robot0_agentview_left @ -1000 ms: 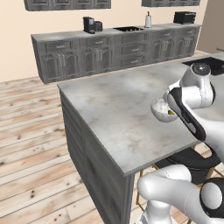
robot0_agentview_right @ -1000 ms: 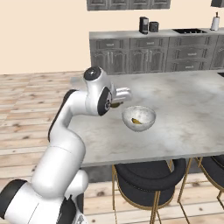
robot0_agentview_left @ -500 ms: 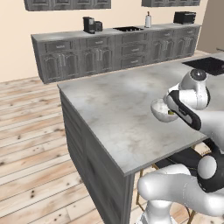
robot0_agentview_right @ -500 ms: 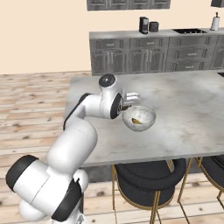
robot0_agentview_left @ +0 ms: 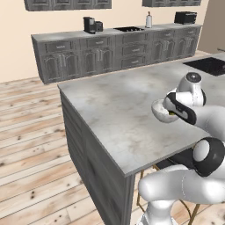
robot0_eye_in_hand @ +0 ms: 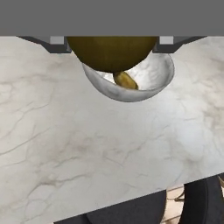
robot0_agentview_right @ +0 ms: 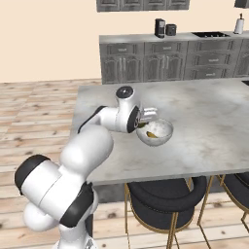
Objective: Retrieve the kiwi and banana from the fridge and place them into the bowl on the dining table.
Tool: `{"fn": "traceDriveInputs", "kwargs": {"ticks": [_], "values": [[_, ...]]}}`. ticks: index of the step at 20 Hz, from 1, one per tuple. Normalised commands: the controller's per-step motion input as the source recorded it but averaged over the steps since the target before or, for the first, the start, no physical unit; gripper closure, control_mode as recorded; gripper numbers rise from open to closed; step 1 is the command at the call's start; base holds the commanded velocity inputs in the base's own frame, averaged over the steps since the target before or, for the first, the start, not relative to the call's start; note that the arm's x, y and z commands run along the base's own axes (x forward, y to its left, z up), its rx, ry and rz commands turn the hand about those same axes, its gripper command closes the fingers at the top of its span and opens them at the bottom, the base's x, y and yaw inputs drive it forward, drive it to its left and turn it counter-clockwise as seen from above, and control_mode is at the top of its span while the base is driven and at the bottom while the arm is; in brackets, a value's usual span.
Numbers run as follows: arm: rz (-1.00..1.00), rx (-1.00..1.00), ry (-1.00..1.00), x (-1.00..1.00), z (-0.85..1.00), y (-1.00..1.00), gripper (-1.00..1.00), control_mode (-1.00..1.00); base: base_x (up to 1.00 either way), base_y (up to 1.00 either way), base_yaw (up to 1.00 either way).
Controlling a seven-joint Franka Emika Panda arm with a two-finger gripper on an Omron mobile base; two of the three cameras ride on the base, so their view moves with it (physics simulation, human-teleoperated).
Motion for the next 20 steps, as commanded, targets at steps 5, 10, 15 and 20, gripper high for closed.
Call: {"fn": "traceDriveInputs", "kwargs": {"ticks": [5, 10, 15, 20], "values": [[0.00, 0.00, 0.05, 0.21, -0.24, -0.14, 1.00, -1.00, 0.00, 0.00, 0.00], [0.00, 0.00, 0.05, 0.18, -0.27, -0.13, 1.00, -1.00, 0.00, 0.00, 0.00], [0.00, 0.00, 0.04, 0.29, -0.26, -0.05, 1.00, -1.00, 0.00, 0.00, 0.00], [0.01, 0.00, 0.00, 0.38, -0.14, 0.00, 1.00, -1.00, 0.00, 0.00, 0.00]]}}
